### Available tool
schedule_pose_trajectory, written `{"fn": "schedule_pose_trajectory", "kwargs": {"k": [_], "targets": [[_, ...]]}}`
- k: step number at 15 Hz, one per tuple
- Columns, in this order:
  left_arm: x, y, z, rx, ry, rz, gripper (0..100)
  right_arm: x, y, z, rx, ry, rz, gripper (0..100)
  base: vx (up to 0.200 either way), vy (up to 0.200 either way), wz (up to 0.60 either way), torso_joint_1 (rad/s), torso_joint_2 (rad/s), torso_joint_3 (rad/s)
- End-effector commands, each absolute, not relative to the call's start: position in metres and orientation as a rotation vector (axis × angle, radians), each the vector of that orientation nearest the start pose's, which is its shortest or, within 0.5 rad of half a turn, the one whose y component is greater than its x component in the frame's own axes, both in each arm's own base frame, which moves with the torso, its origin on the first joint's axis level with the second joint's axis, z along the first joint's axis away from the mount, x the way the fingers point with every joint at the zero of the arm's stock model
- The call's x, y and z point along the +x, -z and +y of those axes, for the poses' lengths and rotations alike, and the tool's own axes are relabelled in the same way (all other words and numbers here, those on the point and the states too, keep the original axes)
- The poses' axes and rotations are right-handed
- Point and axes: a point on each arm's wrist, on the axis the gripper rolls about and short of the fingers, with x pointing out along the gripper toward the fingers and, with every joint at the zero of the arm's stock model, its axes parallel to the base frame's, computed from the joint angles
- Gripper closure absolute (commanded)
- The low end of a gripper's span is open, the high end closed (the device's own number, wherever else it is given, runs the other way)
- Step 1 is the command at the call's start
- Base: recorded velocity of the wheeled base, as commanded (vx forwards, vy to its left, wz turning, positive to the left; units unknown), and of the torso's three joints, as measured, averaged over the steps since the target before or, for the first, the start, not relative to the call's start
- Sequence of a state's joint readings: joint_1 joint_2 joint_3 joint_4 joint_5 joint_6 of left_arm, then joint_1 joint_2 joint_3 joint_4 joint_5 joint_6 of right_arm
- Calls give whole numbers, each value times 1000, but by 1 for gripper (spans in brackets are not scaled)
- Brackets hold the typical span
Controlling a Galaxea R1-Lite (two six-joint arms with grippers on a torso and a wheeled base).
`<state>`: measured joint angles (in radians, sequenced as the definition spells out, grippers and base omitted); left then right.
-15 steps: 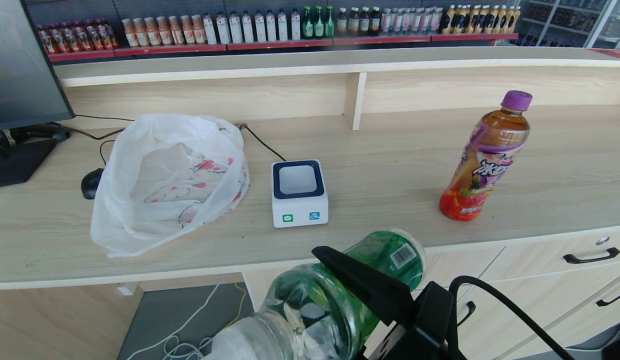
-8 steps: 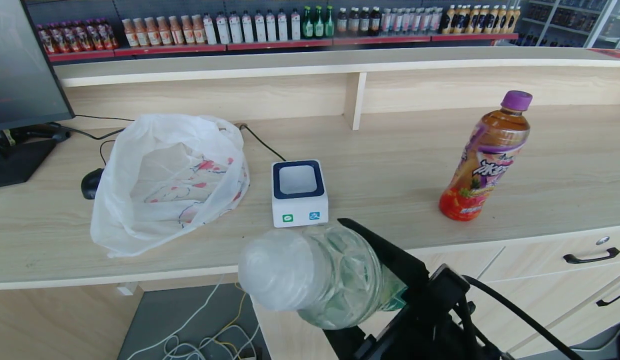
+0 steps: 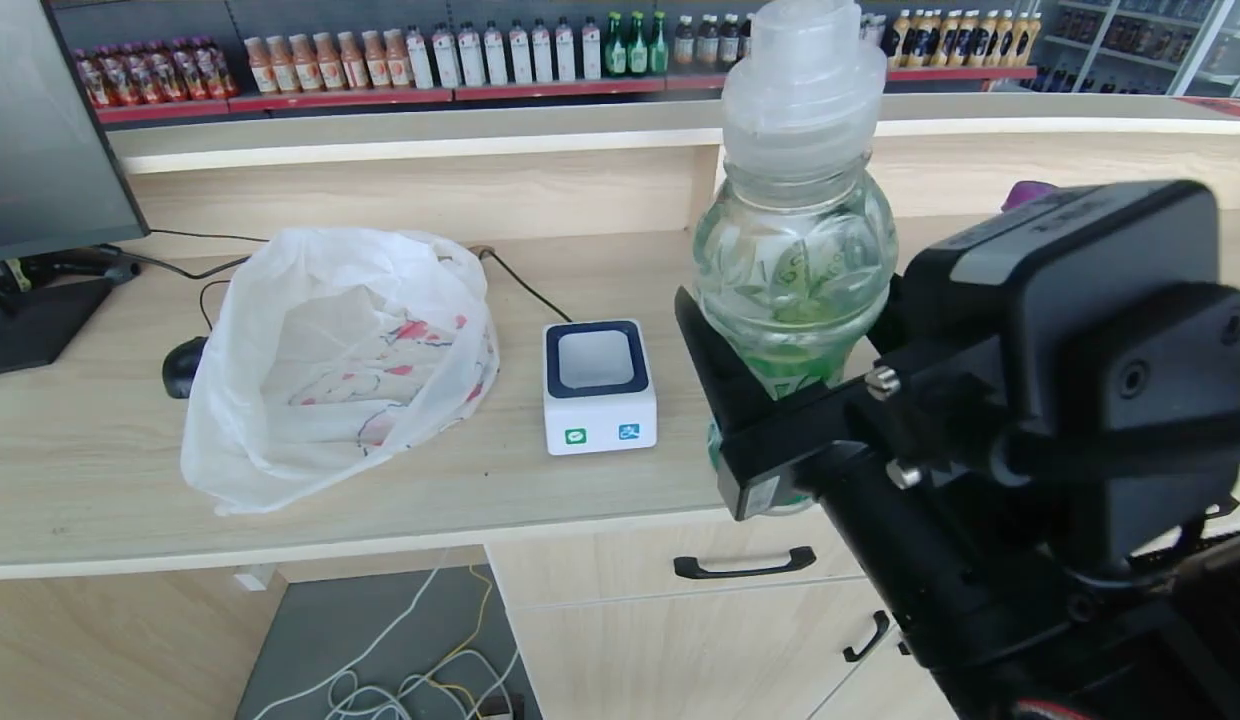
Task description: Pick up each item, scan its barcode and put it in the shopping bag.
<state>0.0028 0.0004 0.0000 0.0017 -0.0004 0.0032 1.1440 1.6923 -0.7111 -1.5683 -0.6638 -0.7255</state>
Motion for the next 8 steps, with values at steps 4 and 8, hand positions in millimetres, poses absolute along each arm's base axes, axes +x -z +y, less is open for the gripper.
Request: {"fn": "schedule_pose_trajectory", "kwargs": {"k": [4, 8], "targets": [[-23, -75, 0, 3, -3, 2, 0, 169, -244, 232, -184, -227, -385, 100, 0, 0, 0, 0, 0, 0], [-23, -75, 0, 3, -2, 2, 0, 201, -252, 219, -23, -190, -262, 100, 0, 0, 0, 0, 0, 0]]}}
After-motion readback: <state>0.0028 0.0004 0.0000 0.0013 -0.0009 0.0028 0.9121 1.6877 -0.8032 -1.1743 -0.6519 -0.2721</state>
